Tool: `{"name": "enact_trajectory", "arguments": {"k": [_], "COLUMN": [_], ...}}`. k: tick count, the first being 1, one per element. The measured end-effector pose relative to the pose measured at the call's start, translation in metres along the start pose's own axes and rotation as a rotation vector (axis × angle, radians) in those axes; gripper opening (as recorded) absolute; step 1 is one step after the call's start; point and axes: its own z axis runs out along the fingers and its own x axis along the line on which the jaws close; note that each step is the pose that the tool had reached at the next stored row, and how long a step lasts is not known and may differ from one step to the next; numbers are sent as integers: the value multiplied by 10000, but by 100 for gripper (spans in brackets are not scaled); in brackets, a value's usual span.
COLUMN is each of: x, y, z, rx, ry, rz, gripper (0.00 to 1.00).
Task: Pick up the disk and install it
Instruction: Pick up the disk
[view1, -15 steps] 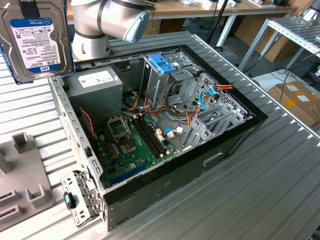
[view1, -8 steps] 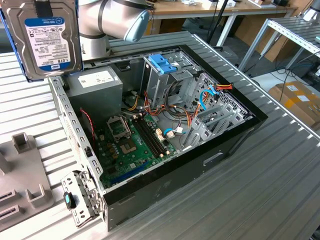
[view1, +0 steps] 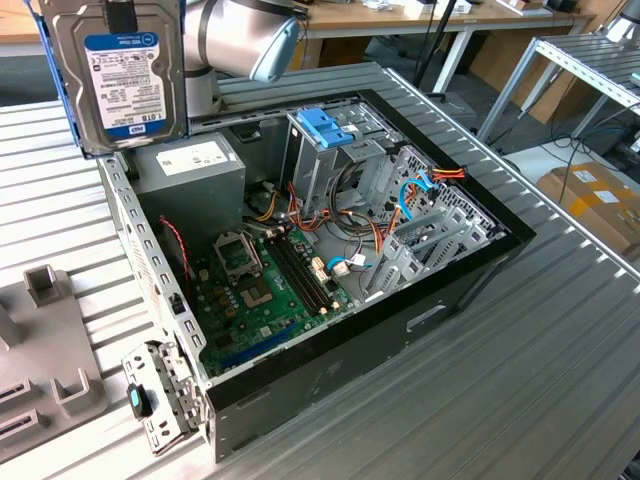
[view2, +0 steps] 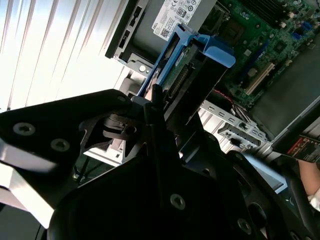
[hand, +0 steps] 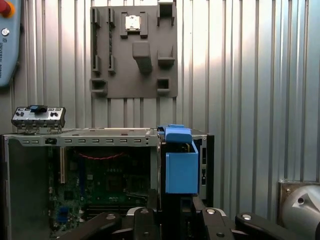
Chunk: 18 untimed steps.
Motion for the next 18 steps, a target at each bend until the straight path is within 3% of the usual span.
{"name": "enact_trajectory", "arguments": {"k": [9, 18], "x": [-1, -2], "y": [-247, -568], "z": [7, 16], "rx": [0, 0], "ry": [-1, 0], "rz": [1, 0], "gripper": [35, 35]}}
